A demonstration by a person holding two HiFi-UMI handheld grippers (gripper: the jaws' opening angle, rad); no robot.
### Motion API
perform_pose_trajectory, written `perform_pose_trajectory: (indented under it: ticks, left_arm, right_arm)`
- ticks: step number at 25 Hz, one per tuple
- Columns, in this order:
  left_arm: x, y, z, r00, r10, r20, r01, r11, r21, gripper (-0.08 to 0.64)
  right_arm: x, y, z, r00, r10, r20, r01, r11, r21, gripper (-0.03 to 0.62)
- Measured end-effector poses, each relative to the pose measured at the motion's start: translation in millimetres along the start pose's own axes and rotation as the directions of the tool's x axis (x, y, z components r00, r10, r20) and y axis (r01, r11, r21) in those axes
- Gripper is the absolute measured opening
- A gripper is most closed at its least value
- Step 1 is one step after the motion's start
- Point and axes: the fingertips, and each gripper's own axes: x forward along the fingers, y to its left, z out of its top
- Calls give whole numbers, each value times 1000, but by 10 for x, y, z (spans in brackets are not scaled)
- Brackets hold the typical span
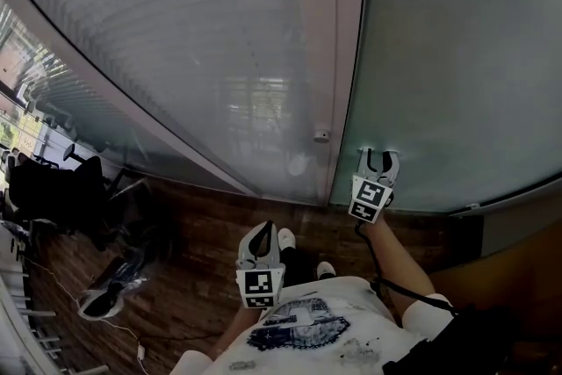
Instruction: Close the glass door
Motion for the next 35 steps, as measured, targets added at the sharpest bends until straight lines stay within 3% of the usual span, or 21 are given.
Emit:
perform_pose_trajectory:
  ticks: [23, 29, 35]
  left_arm:
    - [-116, -321, 80, 1000, 27, 0, -27, 1000, 14, 3]
    - [-149, -385, 74, 1000, 4, -18, -4, 1000, 30, 3]
    - [-151, -543, 179, 997, -80, 12, 79, 994, 75, 3]
  right_arm:
    - [19, 77, -44, 1000, 23, -7, -23, 1000, 5, 146]
    - [-7, 57, 38, 1000, 4, -18, -4, 1000, -20, 146]
    - [12, 61, 18, 1000, 9, -26, -10, 1000, -15, 146]
